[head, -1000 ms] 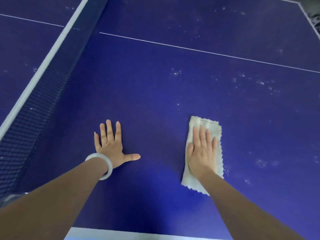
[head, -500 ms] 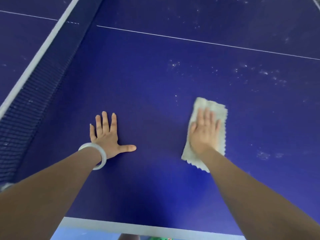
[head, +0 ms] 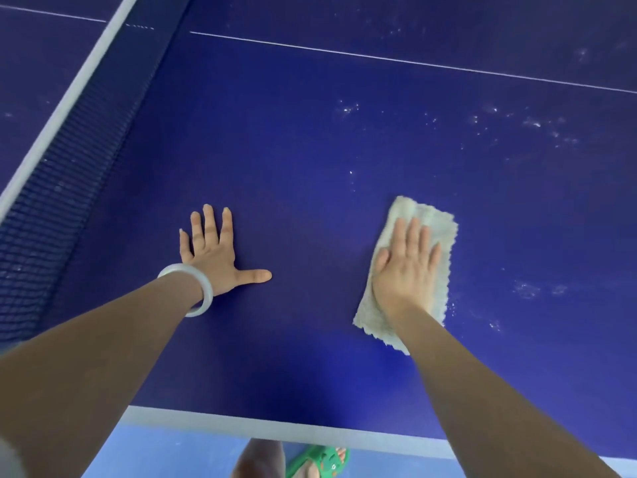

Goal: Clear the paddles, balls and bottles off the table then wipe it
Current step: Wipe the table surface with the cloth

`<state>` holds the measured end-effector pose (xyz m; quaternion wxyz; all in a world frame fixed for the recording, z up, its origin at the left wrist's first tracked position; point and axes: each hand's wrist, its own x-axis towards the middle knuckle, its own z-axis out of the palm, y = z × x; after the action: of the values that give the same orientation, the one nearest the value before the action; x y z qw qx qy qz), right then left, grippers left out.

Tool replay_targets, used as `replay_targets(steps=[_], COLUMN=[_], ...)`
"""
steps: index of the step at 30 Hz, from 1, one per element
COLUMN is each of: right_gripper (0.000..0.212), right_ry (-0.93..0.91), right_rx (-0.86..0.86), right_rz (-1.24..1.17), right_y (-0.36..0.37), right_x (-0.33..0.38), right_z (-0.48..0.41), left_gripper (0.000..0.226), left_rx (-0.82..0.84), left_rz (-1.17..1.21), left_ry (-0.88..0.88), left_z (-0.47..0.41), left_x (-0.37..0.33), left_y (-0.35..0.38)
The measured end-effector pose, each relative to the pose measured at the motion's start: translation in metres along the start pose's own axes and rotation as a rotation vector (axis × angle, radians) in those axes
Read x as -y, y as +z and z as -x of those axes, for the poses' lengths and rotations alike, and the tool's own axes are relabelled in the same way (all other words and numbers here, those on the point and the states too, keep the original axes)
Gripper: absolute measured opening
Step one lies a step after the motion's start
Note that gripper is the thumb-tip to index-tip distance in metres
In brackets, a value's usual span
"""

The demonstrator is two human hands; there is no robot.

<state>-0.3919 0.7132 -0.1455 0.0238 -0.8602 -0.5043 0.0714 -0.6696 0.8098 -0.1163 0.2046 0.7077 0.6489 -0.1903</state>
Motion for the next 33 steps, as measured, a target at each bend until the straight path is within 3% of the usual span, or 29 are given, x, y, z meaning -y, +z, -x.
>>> replay_targets(steps=[2,3,7,9,11,15,17,24,28,33], right_gripper=[0.063,0.062,0.061,0.06,0.061,0.064,0.065,0.06,0.06,0.061], right_ry=[0.111,0.075,-0.452,-0.59,-0.547,-0.106,-0.004,-0.387,-0.436,-0.506], right_rx=[-0.016,-0.016,0.056,0.084,0.057,0.002,-0.02,0.048,0.072,0.079], right_rz=[-0.02,-0.034,-0.022,-0.005,0.011,0.015,0.001,0.026,0.033,0.083], right_y=[0.002,0.005,0.018,0.019,0.015,0.005,0.006,0.014,0.007,-0.002], right_x=[0.019,0.037,0.088,0.071,0.035,-0.027,-0.021,0.004,-0.033,-0.1], right_z=[0.012,0.027,0.103,0.117,0.107,0.065,0.065,0.116,0.138,0.132], left_gripper=[0.141,0.141,0.139,0.14,0.14,0.139,0.139,0.126,0.094,0.108], left_rx=[0.003,-0.003,-0.046,-0.06,-0.058,-0.067,-0.07,-0.077,-0.241,-0.164], left_rz=[-0.004,-0.011,-0.012,-0.009,-0.003,0.018,0.023,0.027,0.032,-0.007], left_ry=[0.0,-0.001,0.003,0.008,0.009,0.01,0.006,-0.037,0.18,0.109], left_z=[0.001,0.003,0.004,0.003,0.001,0.002,0.003,0.019,0.051,0.063], left_x=[0.0,-0.001,-0.001,0.0,0.001,0.001,0.001,-0.021,-0.087,-0.143], left_y=[-0.001,0.0,0.001,0.003,0.004,0.003,0.003,-0.012,0.011,0.053])
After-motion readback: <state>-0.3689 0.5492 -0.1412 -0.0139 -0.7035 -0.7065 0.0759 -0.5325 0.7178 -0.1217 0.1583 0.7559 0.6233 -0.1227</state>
